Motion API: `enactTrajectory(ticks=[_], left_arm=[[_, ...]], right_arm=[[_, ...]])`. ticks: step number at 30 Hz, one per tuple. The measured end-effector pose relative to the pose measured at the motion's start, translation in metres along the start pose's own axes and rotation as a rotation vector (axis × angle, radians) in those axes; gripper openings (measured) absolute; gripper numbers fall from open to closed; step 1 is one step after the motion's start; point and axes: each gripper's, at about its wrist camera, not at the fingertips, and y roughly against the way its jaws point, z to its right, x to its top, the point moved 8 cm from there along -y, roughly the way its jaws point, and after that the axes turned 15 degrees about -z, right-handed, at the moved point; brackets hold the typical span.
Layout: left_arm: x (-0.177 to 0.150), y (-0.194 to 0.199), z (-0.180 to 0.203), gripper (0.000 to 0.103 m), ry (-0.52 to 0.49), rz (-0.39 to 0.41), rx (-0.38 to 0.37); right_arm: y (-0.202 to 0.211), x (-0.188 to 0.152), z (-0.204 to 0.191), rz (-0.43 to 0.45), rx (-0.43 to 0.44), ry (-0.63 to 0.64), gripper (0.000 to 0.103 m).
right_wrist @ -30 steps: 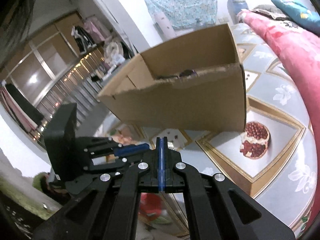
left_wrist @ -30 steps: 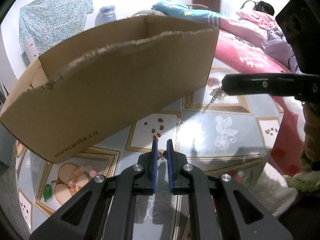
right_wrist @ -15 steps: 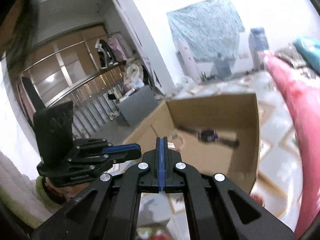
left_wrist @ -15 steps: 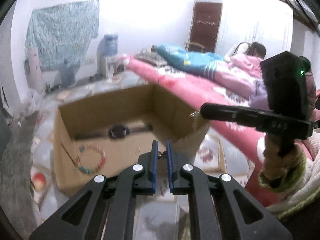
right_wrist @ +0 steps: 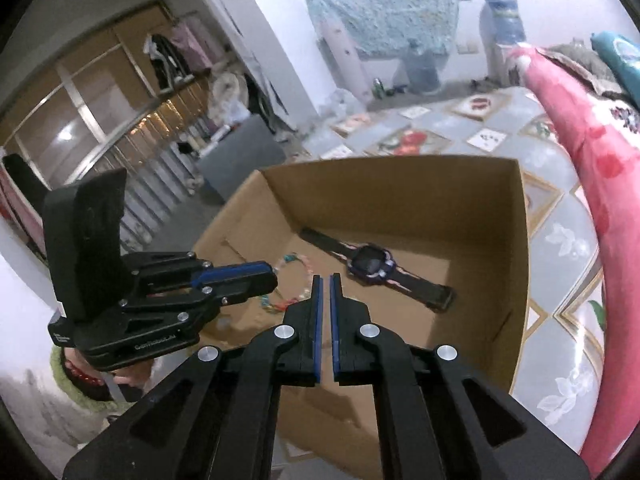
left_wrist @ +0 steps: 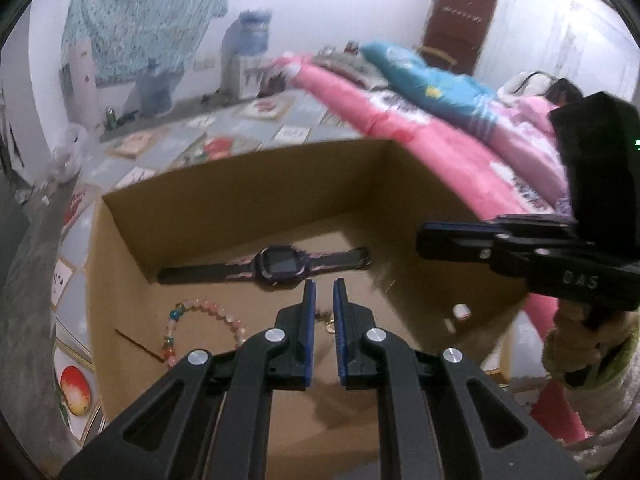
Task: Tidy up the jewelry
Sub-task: 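Carry both charms over the box and open both grippers, then move the left gripper to the small silver clasp and close on it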
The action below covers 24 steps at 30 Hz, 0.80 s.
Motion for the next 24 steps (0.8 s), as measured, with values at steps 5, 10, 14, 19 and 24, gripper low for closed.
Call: enactTrajectory(ticks=[5,10,14,19,24], left_arm=[[-0.006,-0.007,-0.007,0.011,0.036,-0.018,-0.012],[-0.007,0.001,-0.007,0.013,0.034,0.002,0.004],[-0.008,0.014,-0.007,0.013,0.038,0.042,-0.001],[-0.017,0.034,-0.004,0.021,0.041,0.11,-0.029],[-0.034,0.055,0.004,0.032,0.021,0.201,-0.07]], right_arm=[[0.007,-0.009,0.002,0.006,0.01,-0.02,0.005],[0.023,-0.015,0.007,0.037,0.017,-0.041,0.005],[0.039,-0.018,0.008,0.081,0.031,-0.042,0.007],[0.058,-0.03,0.005,0.145,0.079,-0.031,0.016],[0.073,-0.053,0.002,0.205,0.117,-0.017,0.023]])
